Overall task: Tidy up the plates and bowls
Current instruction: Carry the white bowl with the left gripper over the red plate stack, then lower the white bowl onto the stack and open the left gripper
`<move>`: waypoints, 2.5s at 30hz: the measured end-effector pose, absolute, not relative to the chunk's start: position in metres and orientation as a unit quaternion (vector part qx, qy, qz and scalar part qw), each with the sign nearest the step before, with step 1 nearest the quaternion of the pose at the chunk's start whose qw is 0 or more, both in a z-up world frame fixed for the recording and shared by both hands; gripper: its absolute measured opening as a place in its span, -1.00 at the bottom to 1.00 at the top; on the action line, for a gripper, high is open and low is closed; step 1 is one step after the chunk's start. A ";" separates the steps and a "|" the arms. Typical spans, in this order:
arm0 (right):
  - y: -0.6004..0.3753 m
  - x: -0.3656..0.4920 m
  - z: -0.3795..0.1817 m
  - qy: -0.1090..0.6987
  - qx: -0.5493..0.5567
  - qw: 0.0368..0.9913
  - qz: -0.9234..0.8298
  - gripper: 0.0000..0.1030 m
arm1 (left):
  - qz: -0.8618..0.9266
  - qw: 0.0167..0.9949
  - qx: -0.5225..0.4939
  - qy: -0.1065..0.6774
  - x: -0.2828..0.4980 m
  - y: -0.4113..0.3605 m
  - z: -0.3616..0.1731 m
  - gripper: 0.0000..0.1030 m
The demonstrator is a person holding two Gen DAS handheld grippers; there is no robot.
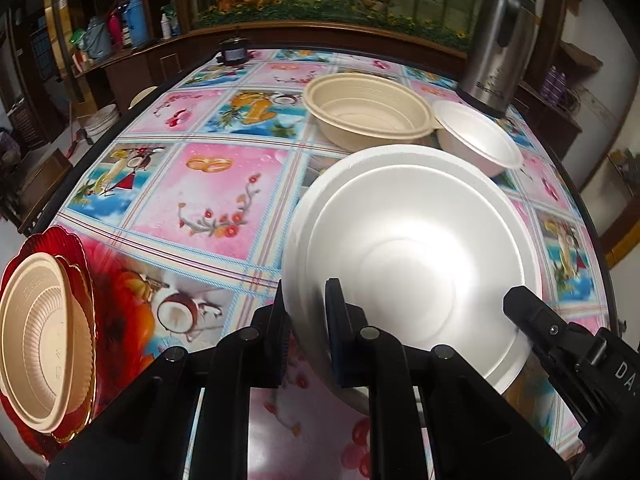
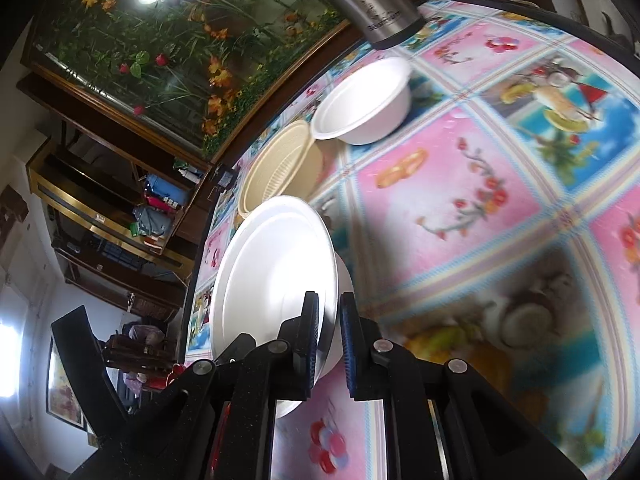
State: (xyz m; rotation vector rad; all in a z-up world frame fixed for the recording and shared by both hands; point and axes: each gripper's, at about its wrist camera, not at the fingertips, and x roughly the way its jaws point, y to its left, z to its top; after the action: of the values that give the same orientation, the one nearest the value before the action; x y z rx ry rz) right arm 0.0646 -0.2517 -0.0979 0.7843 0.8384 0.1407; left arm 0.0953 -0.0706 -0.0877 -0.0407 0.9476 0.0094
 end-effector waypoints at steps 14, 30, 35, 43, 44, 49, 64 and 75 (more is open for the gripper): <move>-0.262 0.015 -0.089 0.389 0.358 0.846 0.061 -0.78 | -0.035 0.895 0.002 0.445 0.062 -0.080 -0.077 -0.73; -0.260 -0.004 -0.079 0.386 0.346 0.853 0.062 -0.79 | -0.052 0.902 0.001 0.429 0.037 -0.074 -0.062 -0.73; -0.259 -0.011 -0.078 0.385 0.345 0.854 0.062 -0.78 | -0.057 0.903 0.000 0.425 0.031 -0.072 -0.057 -0.73; -0.254 -0.017 -0.067 0.376 0.342 0.858 0.075 -0.78 | -0.060 0.914 0.000 0.402 0.016 -0.064 -0.038 -0.73; -0.252 -0.018 -0.065 0.375 0.341 0.859 0.077 -0.78 | -0.060 0.915 0.000 0.399 0.014 -0.062 -0.036 -0.73; -0.239 -0.015 -0.053 0.371 0.335 0.861 0.096 -0.77 | -0.050 0.924 -0.005 0.380 0.002 -0.048 -0.021 -0.71; -0.106 0.021 -0.024 0.388 0.269 0.856 0.209 -0.77 | 0.058 0.935 -0.045 0.348 -0.024 0.079 0.001 -0.67; -0.003 0.034 -0.048 0.433 0.210 0.837 0.261 -0.76 | 0.121 0.901 -0.104 0.403 -0.018 0.167 -0.042 -0.67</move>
State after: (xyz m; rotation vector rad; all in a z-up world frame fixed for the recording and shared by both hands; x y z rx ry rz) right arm 0.0340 -0.0029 -0.0484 0.4437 0.9166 0.5529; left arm -0.0182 0.1673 -0.0425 -0.2160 0.8334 0.2504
